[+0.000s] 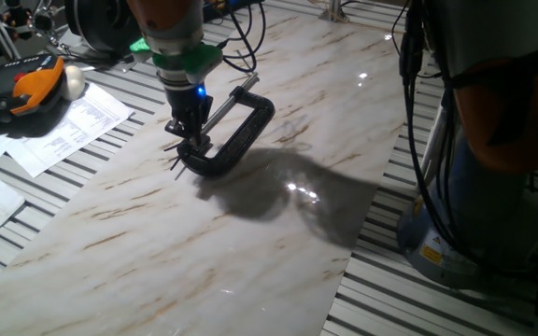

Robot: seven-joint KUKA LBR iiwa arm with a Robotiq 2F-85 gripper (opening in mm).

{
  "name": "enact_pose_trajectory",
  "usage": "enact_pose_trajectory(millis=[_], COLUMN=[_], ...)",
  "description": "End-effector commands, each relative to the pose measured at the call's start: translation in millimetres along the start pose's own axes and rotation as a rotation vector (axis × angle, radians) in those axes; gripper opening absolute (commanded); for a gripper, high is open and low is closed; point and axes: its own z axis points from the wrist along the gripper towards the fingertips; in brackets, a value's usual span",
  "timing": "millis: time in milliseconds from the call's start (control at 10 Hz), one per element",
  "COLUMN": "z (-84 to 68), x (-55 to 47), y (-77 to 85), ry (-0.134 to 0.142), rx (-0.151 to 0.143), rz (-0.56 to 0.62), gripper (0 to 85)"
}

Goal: Turn the hands of a clock

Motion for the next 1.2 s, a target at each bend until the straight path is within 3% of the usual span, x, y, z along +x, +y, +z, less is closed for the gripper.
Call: enact_pose_trajectory(millis=[0, 300, 500, 700, 1100], z=[0.0, 0.0, 0.0, 0.0, 0.0], x=[-0.1, -0.1, -0.1, -0.1, -0.1], y=[-0.1, -0.1, -0.1, -0.1, -0.1], ry=[0.002, 0.051, 0.049, 0.072, 0.056], rx=[0.008, 0.001, 0.018, 0.0, 0.015], rz=[-0.003, -0.001, -0.016, -0.073, -0.079], gripper=[0.0, 0.0, 0.0, 0.0, 0.0])
